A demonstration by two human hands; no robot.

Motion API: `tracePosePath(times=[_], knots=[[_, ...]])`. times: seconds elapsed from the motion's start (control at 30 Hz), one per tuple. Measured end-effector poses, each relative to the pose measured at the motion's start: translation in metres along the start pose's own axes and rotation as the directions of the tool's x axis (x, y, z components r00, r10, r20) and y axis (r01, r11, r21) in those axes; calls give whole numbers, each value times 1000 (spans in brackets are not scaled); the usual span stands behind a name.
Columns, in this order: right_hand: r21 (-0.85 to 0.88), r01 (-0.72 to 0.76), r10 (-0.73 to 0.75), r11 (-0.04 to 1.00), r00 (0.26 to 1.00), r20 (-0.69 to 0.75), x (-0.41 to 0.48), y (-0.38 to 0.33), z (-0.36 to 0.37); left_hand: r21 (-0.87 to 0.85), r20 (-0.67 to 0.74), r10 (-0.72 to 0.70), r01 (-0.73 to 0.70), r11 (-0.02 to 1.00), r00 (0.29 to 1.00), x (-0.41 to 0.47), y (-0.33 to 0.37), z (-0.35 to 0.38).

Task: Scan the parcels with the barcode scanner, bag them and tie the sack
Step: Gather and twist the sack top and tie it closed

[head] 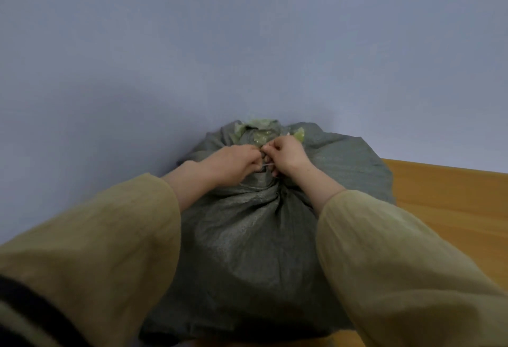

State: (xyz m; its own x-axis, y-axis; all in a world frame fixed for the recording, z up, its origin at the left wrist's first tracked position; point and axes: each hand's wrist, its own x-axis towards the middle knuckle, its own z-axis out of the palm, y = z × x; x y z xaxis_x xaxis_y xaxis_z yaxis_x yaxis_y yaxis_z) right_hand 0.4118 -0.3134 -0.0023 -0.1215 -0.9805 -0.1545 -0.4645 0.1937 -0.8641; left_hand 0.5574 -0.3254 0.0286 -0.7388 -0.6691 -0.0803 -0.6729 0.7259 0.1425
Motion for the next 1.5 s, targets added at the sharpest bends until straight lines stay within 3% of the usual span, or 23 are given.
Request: tracePosePath(times=[0.07,0.23,0.37,0.43,0.57,0.83,1.07,1.5], knots=[[89,-38,38,995,999,2,2,10,10,-100,28,-88,91,991,996,2,-3,10],[449,-40,70,893,996,-52,-2,8,0,-417,-88,-216,161,895,972,6,-16,11],[666,9,46,746,997,-65,-14,-4,-18,-625,-142,-274,129,770,951,9,-11,-4],[731,45,17,681,997,-77,-20,-12,-30,-625,-217,-276,84,776,936,9,-7,-16],[758,112,-46,642,993,-108,-31,-29,-45,-480,-433,-203,-34,876,878,9,2,-36],[769,143,-51,623,988,-143,-38,-40,-51,-397,-571,-182,-75,915,801,7,13,-44],[760,179,-97,625,984,-152,-43,-52,-59,-563,-582,-306,-102,820,754,8,17,-55],[694,203,-110,691,978,-176,-48,-50,-55,-671,-484,-445,6,741,753,8,29,-57]])
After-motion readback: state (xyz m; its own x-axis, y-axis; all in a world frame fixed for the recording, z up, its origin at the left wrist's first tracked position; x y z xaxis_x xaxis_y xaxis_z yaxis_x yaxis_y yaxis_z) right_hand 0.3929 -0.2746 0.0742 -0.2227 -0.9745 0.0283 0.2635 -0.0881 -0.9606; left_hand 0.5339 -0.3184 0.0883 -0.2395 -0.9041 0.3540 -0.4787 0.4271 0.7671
